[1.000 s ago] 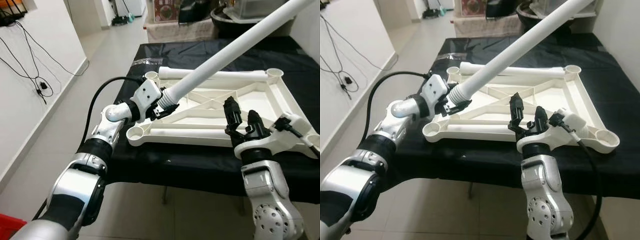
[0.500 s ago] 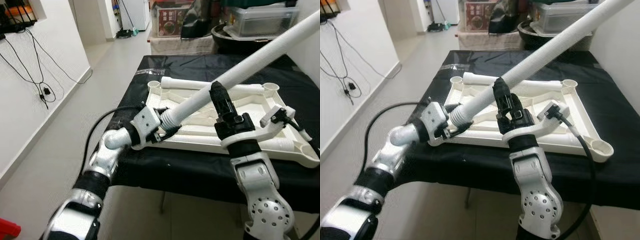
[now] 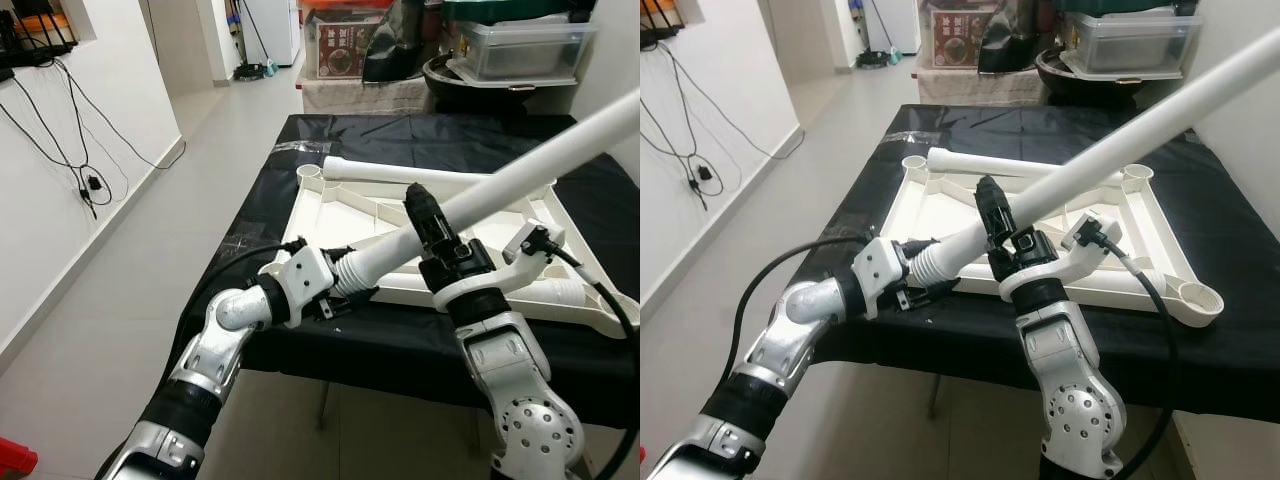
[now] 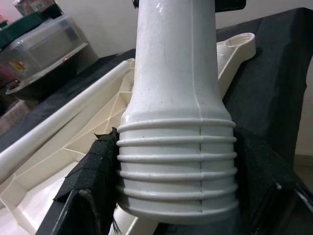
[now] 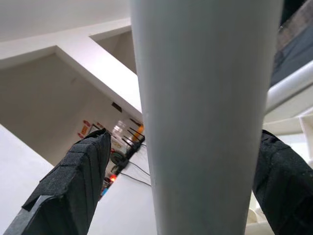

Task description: Building children table

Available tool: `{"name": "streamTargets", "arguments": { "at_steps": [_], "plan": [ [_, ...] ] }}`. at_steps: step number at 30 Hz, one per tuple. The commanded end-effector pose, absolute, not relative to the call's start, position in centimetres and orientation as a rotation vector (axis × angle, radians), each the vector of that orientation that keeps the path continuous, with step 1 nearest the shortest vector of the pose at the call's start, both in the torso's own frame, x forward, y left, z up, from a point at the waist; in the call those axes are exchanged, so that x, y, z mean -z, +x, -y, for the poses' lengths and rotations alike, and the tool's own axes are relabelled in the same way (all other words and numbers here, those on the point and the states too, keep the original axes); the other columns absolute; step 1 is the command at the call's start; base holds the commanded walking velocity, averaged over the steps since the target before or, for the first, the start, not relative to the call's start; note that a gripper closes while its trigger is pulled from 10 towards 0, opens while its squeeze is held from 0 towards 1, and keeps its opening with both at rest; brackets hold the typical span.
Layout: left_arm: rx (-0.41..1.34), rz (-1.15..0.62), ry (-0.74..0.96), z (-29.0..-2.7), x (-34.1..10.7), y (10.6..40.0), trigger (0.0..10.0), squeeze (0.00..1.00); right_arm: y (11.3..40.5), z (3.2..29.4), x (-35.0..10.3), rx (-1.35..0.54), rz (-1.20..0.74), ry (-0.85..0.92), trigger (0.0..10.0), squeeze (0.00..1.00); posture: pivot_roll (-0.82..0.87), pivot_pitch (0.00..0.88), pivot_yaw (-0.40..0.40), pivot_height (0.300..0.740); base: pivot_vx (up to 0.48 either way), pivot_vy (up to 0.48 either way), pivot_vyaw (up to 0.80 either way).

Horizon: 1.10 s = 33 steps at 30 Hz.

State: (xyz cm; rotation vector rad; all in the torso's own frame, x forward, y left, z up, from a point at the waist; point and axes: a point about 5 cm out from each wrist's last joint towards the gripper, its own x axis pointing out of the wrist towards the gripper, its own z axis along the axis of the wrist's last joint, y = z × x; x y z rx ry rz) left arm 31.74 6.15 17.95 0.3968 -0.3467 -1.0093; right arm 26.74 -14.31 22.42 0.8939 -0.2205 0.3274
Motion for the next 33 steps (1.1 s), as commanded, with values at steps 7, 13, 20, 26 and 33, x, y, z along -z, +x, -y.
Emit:
{"name": "streamTargets", "arguments": {
  "at_steps": [7, 13, 20, 26, 33],
  "plan": [
    [1.028, 0.343, 0.383, -6.4, -17.8, 30.8, 10.0, 0.00, 26.7, 14.0, -22.2, -0.337, 0.206, 0.869, 10.0, 0.00, 0.06, 0.000, 0.000, 0.740, 0.000, 0.000, 0.00],
    [1.029, 0.311, 0.396, -6.9, -17.2, 30.1, 10.0, 0.00, 26.7, 14.1, -22.0, -0.339, 0.204, 0.856, 10.0, 0.00, 0.06, 0.000, -0.002, 0.740, 0.000, 0.000, 0.00],
    [1.041, 0.300, 0.391, -6.8, -16.9, 29.7, 10.0, 0.00, 26.6, 14.4, -22.2, -0.332, 0.215, 0.853, 10.0, 0.00, 0.06, 0.000, -0.002, 0.740, 0.000, 0.000, 0.00],
    [1.052, 0.292, 0.379, -6.7, -16.8, 29.4, 10.0, 0.00, 26.5, 14.4, -22.2, -0.334, 0.214, 0.858, 10.0, 0.00, 0.06, 0.000, 0.001, 0.740, 0.000, 0.000, 0.00],
    [1.075, 0.280, 0.378, -6.5, -16.5, 28.9, 10.0, 0.00, 26.4, 14.1, -22.2, -0.349, 0.215, 0.869, 0.0, 0.00, 0.06, 0.000, 0.002, 0.740, 0.000, 0.000, 0.00]
  ]
}}
